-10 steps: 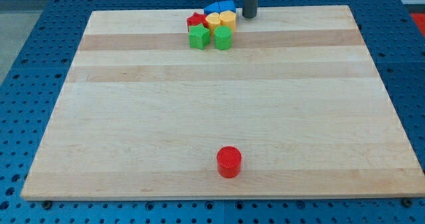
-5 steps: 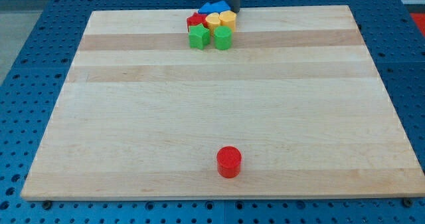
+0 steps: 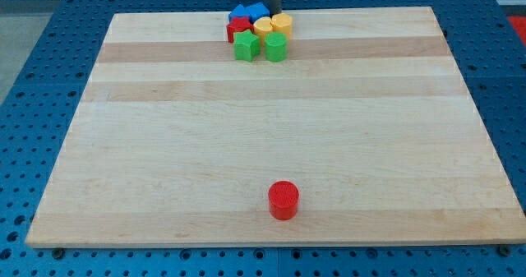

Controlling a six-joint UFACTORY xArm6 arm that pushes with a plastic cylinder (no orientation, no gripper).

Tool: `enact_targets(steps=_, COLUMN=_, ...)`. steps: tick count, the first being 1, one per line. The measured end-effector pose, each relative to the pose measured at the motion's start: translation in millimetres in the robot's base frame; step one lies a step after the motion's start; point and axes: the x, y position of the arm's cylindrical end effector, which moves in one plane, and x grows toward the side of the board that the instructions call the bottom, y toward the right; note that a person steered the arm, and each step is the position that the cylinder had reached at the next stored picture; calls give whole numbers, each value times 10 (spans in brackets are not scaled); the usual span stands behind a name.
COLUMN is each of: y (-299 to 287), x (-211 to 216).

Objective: Slide the blue cube above to the red star

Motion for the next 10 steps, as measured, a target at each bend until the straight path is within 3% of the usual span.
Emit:
enact_targets(steps=3, y=-275, x=3)
enact_targets(steps=8, y=-1393, x=23)
enact_targets(steps=10, y=-966, x=6)
